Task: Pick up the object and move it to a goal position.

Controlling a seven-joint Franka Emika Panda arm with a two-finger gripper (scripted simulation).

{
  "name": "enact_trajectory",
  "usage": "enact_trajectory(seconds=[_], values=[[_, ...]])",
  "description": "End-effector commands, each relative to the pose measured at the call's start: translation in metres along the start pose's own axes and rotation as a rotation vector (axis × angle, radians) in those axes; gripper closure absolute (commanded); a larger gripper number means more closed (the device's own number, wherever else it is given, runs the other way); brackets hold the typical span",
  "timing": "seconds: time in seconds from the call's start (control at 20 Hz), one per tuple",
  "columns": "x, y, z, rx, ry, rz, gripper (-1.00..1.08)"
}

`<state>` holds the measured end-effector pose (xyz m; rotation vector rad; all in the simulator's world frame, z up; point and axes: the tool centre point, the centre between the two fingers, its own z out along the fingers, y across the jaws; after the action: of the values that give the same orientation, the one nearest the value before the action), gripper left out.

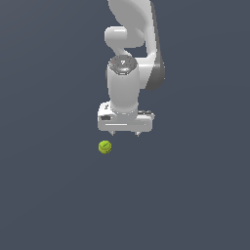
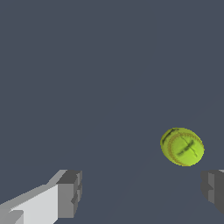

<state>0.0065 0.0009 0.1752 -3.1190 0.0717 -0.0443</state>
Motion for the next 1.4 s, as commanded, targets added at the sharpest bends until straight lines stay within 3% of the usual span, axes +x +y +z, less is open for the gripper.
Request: enact_trajectory(seconds=[0.0, 0.45, 0.8, 1.35], values=[[0.0, 0.0, 0.0, 0.0, 0.0, 0.0, -0.92], [0.003, 0.012, -0.015, -0.014, 0.035, -0.023, -0.92], [0.003, 0.012, -0.013, -0.014, 0.033, -0.014, -0.92], [0.0, 0.041, 0.018, -0.011, 0.014, 0.171, -0.92]])
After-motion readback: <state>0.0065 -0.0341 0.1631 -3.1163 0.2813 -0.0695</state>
